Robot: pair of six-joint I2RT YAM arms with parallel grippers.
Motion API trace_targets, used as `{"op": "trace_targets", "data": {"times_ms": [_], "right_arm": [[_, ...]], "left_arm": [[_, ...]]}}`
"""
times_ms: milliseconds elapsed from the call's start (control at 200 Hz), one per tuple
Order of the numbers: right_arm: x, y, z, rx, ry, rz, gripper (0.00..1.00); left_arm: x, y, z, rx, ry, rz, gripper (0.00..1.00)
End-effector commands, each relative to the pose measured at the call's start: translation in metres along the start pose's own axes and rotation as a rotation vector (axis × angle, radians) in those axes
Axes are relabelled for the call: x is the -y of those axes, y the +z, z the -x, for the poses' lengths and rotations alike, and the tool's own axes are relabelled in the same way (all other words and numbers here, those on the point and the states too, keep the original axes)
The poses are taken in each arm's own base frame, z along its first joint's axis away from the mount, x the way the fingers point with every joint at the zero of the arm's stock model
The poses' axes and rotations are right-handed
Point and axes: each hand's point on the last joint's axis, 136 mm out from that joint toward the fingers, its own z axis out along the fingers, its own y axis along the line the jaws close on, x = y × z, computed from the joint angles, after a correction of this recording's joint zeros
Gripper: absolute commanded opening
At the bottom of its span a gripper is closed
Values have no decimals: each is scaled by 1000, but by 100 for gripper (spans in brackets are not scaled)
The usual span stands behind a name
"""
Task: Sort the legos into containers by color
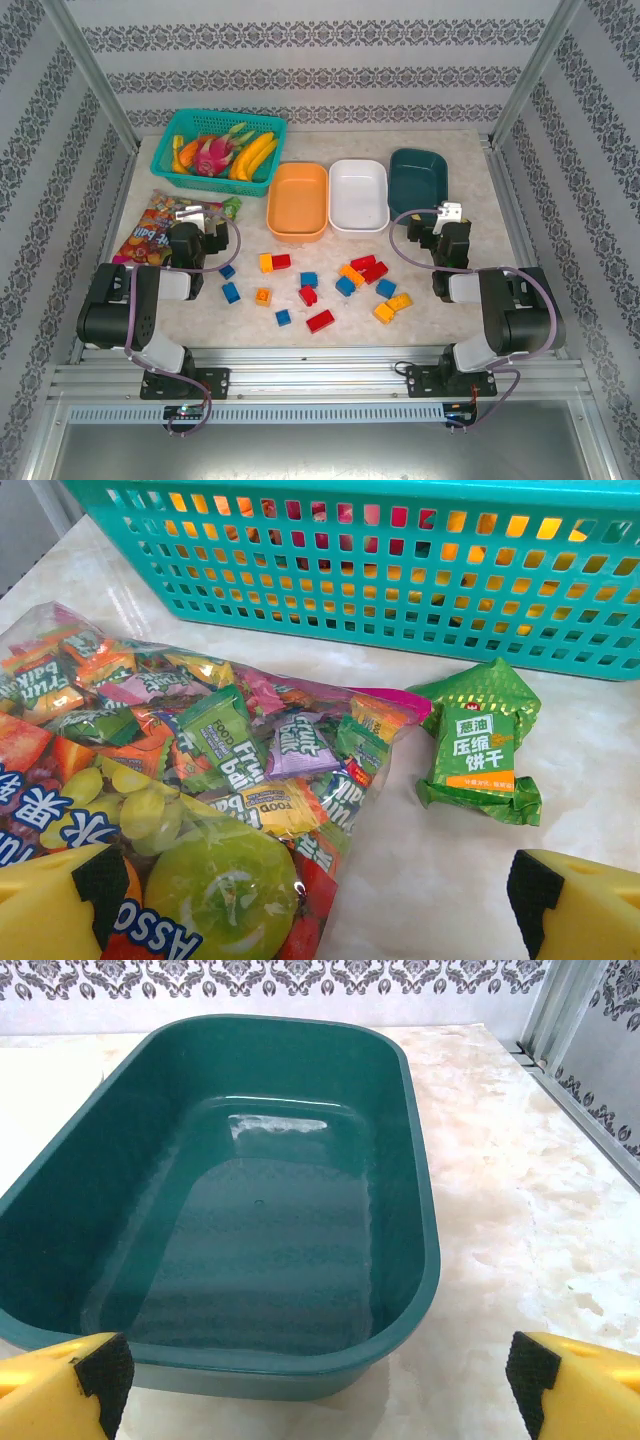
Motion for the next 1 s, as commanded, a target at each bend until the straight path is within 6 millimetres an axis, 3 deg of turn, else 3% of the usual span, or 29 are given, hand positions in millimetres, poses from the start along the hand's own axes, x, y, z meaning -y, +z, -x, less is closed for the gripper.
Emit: {"op": "trace_targets", "data": {"times_ms": [0, 784, 869, 914, 929, 994], "right_arm": [[-2, 2, 11, 35, 4, 11, 98], [-2, 1, 10, 35, 5, 13, 98], [-2, -1, 12, 52, 5, 12, 98], [0, -5, 23, 92, 10, 1, 98], [2, -9, 14, 74, 7, -12, 98], [3, -19, 20, 90, -8, -48, 98]], "left_arm": [[2, -1, 6, 40, -5, -1, 100], [2, -2, 7, 43, -5, -2, 100], [10, -4, 14, 42, 15, -46, 100], [16, -7, 20, 28, 46, -63, 100], [17, -9, 22, 28, 53, -59, 100], [21, -19, 33, 38, 87, -42, 100]]}}
